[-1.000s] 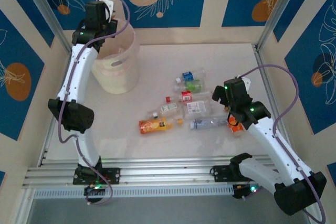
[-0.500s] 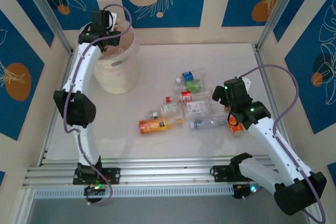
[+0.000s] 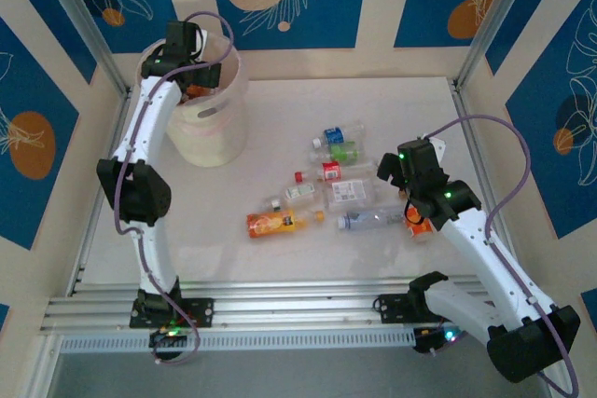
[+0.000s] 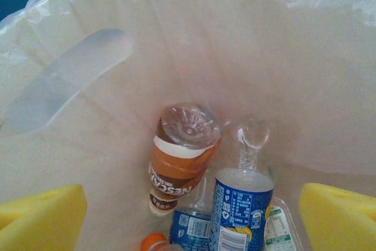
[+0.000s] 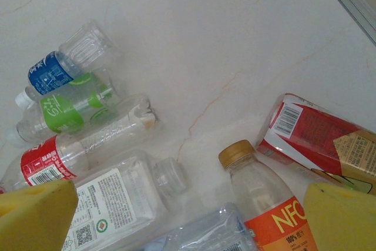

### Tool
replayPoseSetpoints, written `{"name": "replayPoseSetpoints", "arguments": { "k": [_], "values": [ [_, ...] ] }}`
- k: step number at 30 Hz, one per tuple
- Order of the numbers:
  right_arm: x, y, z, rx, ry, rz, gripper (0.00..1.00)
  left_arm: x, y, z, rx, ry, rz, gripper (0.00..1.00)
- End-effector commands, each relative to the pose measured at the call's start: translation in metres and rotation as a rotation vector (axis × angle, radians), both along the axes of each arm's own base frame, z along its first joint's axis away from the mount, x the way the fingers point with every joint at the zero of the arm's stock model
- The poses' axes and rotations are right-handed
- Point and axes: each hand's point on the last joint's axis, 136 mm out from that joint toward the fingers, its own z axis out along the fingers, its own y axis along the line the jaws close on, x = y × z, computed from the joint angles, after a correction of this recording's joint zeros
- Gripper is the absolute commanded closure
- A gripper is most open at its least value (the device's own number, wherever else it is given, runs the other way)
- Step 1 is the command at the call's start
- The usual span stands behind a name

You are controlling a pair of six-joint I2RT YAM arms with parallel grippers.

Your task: Put the plastic bottles in the bin

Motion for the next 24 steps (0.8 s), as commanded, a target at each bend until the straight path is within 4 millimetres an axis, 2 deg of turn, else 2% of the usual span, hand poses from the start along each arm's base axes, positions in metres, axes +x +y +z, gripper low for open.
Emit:
{"name": "replayPoseSetpoints", "arguments": {
  "k": [1, 7, 12, 16, 18, 21, 24],
  "values": [
    [-0.001, 0.0, 0.003, 0.013, -0.016, -0.005, 0.01, -0.019, 0.005, 0.054, -0.05, -0.087, 0.011, 0.06],
    [0.0, 0.0, 0.003, 0.012, -0.018, -0.004, 0.01, -0.048, -0.007, 0.101, -0.142, -0.172, -0.024, 0.05],
    [0.0, 0.001, 0.002, 0.015, -0.016, -0.003, 0.01, -0.08, -0.025, 0.127, -0.186, -0.218, -0.078, 0.04],
    [0.0, 0.0, 0.001, 0.014, -0.013, -0.003, 0.01, -0.11, -0.047, 0.136, -0.17, -0.242, -0.131, 0.0],
    [0.0, 0.0, 0.001, 0.013, -0.015, -0.004, 0.01, -0.127, -0.065, 0.137, -0.17, -0.256, -0.182, 0.01],
    [0.001, 0.001, 0.001, 0.013, -0.017, -0.003, 0.01, -0.153, -0.096, 0.132, -0.172, -0.275, -0.269, 0.01],
    [0.002, 0.001, 0.0, 0.018, -0.017, -0.001, 0.01, -0.179, -0.126, 0.119, -0.182, -0.271, -0.363, 0.01]
  ]
}}
